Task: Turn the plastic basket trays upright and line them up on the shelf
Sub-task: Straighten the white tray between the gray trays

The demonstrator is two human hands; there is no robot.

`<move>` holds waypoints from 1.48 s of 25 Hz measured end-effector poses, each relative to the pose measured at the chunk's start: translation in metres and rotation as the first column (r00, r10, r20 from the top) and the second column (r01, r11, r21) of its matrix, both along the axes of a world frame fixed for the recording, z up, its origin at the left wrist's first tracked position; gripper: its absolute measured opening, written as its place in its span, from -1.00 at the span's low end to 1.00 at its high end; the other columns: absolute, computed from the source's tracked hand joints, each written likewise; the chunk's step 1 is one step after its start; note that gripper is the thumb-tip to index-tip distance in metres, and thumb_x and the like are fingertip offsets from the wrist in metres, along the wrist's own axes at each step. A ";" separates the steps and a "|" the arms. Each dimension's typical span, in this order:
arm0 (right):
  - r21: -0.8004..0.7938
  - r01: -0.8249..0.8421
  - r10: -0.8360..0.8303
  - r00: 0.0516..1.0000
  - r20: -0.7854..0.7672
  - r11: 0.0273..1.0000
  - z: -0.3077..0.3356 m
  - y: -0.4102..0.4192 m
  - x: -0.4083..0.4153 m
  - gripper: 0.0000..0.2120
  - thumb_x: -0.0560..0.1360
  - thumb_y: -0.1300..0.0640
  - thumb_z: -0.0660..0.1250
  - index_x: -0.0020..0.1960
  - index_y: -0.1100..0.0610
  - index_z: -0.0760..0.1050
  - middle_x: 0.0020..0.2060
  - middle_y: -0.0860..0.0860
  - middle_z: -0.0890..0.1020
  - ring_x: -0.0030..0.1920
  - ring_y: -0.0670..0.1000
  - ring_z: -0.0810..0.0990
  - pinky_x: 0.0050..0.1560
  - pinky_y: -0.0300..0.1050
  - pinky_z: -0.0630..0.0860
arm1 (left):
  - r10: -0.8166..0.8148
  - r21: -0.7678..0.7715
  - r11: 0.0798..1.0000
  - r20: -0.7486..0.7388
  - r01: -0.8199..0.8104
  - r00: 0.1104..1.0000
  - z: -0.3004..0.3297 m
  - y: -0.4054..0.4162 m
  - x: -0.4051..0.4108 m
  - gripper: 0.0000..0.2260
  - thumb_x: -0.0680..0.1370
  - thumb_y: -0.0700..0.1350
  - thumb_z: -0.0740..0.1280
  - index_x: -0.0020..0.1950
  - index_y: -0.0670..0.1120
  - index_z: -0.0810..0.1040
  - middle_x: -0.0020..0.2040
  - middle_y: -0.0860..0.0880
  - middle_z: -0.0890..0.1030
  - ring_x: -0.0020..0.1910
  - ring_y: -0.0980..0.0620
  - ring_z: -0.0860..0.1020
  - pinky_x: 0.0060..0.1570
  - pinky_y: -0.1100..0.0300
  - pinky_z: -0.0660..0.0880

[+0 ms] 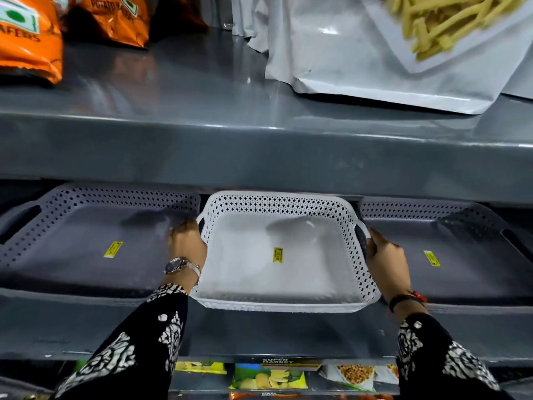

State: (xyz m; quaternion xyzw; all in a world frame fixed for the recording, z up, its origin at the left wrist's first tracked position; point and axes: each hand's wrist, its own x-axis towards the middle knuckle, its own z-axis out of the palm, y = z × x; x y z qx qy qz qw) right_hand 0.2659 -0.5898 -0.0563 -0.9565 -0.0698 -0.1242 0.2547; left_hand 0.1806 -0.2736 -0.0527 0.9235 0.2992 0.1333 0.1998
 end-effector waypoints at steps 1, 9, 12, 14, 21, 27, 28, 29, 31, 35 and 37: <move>0.008 0.008 -0.008 1.000 -0.001 1.000 -0.001 0.003 0.005 -0.64 0.51 0.29 0.10 0.29 0.19 0.37 -0.21 0.40 0.62 -0.21 0.37 0.55 -0.32 -0.02 0.31 | 0.007 0.002 1.000 0.011 -0.007 1.000 0.001 0.000 0.004 -0.63 0.43 -0.51 0.17 0.23 -0.43 0.44 0.00 -0.48 0.61 0.01 -0.34 0.61 0.11 -0.08 0.50; 0.034 0.027 -0.027 0.999 -0.021 0.999 -0.001 0.006 0.006 -0.60 0.49 0.34 0.08 0.31 0.19 0.34 -0.14 0.43 0.61 -0.15 0.38 0.55 -0.09 0.17 0.48 | -0.001 -0.052 0.999 -0.004 0.000 1.000 0.000 0.001 0.005 -0.59 0.48 -0.52 0.10 0.33 -0.42 0.31 0.06 -0.48 0.56 0.04 -0.37 0.57 0.07 -0.17 0.55; 0.050 0.021 -0.020 0.999 -0.028 0.999 -0.003 0.004 -0.007 -0.61 0.50 0.29 0.09 0.32 0.19 0.33 -0.06 0.39 0.62 -0.08 0.37 0.56 0.07 0.29 0.44 | 0.005 -0.085 0.996 -0.032 -0.008 0.999 -0.001 -0.001 -0.003 -0.61 0.49 -0.50 0.08 0.32 -0.41 0.31 0.07 -0.47 0.56 0.06 -0.38 0.56 0.10 -0.16 0.53; 0.036 0.006 -0.005 1.000 -0.023 0.999 -0.003 0.000 -0.017 -0.60 0.50 0.30 0.10 0.33 0.20 0.31 -0.01 0.37 0.61 -0.03 0.36 0.56 0.09 0.32 0.44 | 0.009 -0.106 0.994 -0.065 -0.016 0.998 -0.002 -0.003 -0.013 -0.64 0.50 -0.48 0.08 0.30 -0.40 0.33 0.05 -0.46 0.58 0.06 -0.37 0.56 0.10 -0.15 0.54; 0.107 -0.007 0.008 1.000 -0.011 0.994 -0.001 -0.010 -0.041 -0.62 0.49 0.32 0.12 0.30 0.19 0.37 -0.05 0.37 0.63 -0.08 0.35 0.58 -0.12 0.12 0.51 | 0.065 -0.117 0.991 -0.045 -0.070 0.997 -0.004 -0.014 -0.032 -0.71 0.54 -0.45 0.10 0.25 -0.45 0.37 0.05 -0.47 0.58 0.05 -0.37 0.58 0.05 -0.16 0.52; 0.131 -0.017 0.019 1.000 -0.014 0.991 -0.002 -0.017 -0.048 -0.65 0.49 0.34 0.14 0.26 0.25 0.40 -0.08 0.38 0.63 -0.15 0.32 0.60 -0.17 -0.02 0.47 | 0.042 -0.168 0.985 -0.015 -0.044 0.999 -0.002 -0.017 -0.046 -0.69 0.53 -0.46 0.11 0.27 -0.40 0.38 0.07 -0.41 0.60 0.06 -0.30 0.60 0.07 -0.12 0.57; 0.131 -0.016 0.018 1.000 -0.014 0.991 -0.002 -0.017 -0.049 -0.65 0.49 0.35 0.14 0.26 0.25 0.40 -0.09 0.38 0.63 -0.19 0.30 0.60 -0.18 -0.09 0.41 | 0.041 -0.167 0.985 -0.028 -0.045 0.999 0.000 -0.018 -0.047 -0.68 0.54 -0.43 0.12 0.29 -0.38 0.37 0.11 -0.39 0.59 0.09 -0.27 0.59 0.11 -0.10 0.55; 0.132 -0.016 0.018 1.000 -0.018 0.991 -0.001 -0.018 -0.050 -0.65 0.49 0.35 0.14 0.27 0.25 0.40 -0.11 0.39 0.64 -0.24 0.26 0.58 -0.18 -0.13 0.34 | 0.049 -0.171 0.984 -0.046 -0.057 0.998 0.001 -0.019 -0.048 -0.67 0.55 -0.40 0.12 0.32 -0.36 0.35 0.17 -0.36 0.56 0.14 -0.25 0.57 0.17 -0.08 0.53; 0.136 -0.028 0.032 0.999 -0.022 0.990 -0.001 -0.017 -0.051 -0.65 0.49 0.35 0.13 0.27 0.25 0.39 -0.13 0.40 0.63 -0.30 0.17 0.52 -0.18 -0.13 0.28 | 0.064 -0.186 0.980 -0.063 -0.075 0.996 0.004 -0.020 -0.051 -0.65 0.56 -0.37 0.12 0.35 -0.32 0.32 0.22 -0.35 0.53 0.19 -0.24 0.54 0.21 -0.06 0.49; 0.158 -0.041 0.046 0.999 -0.027 0.987 0.000 -0.016 -0.053 -0.65 0.50 0.36 0.13 0.27 0.26 0.39 -0.14 0.38 0.64 -0.29 0.07 0.45 -0.17 -0.12 0.31 | 0.050 -0.161 0.985 -0.070 -0.060 0.996 0.006 -0.020 -0.054 -0.63 0.56 -0.37 0.11 0.38 -0.30 0.29 0.22 -0.33 0.54 0.20 -0.24 0.53 0.20 -0.04 0.47; 0.162 -0.038 0.044 0.998 -0.034 0.986 0.000 -0.016 -0.053 -0.65 0.49 0.36 0.12 0.27 0.27 0.38 -0.15 0.37 0.64 -0.30 0.07 0.45 -0.18 -0.12 0.32 | 0.018 -0.154 0.988 -0.069 -0.028 0.997 0.003 -0.017 -0.053 -0.61 0.54 -0.41 0.11 0.38 -0.32 0.29 0.17 -0.34 0.57 0.14 -0.25 0.57 0.15 -0.04 0.52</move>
